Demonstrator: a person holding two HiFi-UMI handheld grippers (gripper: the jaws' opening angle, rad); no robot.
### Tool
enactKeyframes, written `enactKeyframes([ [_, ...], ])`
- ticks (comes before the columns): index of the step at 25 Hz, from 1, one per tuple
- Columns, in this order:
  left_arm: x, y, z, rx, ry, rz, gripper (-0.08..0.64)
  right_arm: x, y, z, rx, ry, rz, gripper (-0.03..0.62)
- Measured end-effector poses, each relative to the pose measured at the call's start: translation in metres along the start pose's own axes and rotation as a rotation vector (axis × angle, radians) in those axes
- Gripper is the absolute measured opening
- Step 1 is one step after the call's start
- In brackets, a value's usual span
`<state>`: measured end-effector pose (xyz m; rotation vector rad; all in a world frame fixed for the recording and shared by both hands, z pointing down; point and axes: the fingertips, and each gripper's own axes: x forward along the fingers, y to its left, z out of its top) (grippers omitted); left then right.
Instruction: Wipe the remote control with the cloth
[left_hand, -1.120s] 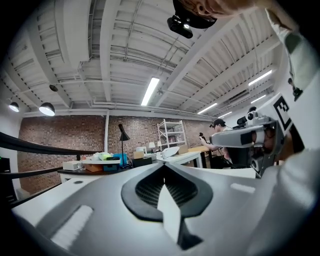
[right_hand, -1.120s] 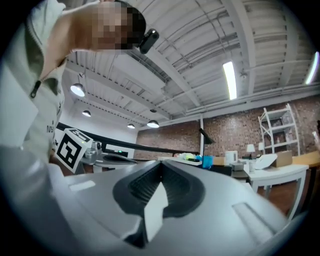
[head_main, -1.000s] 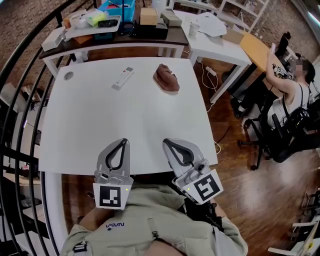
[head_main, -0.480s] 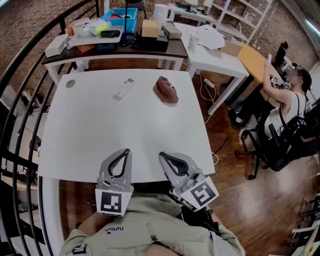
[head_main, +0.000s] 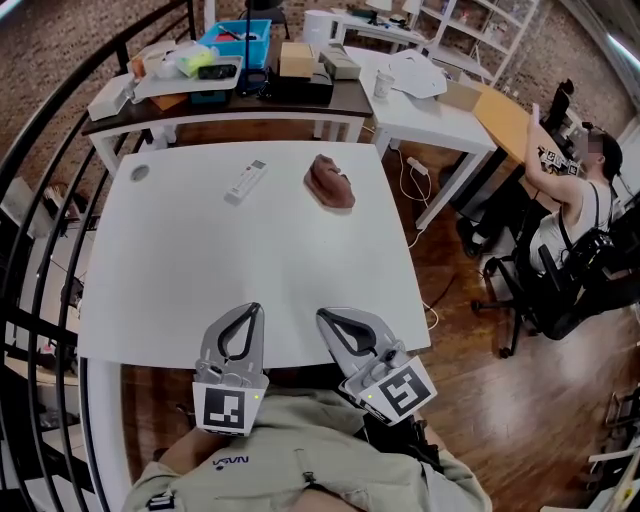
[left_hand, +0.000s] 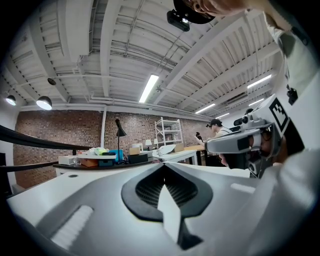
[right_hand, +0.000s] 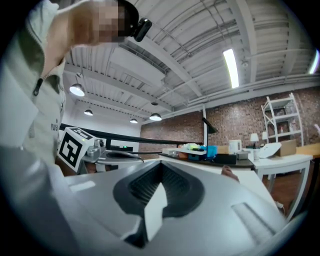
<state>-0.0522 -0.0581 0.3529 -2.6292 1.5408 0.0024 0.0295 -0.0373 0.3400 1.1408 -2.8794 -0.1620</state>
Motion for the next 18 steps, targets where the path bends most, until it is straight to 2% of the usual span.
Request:
enactKeyframes([
  [18, -0.0019, 0.0018, 0.0003, 0.0, -0.004, 0.006, 0.003, -0.0004, 0.0036, 0.0008, 0.024, 0.001, 0.02, 0.002],
])
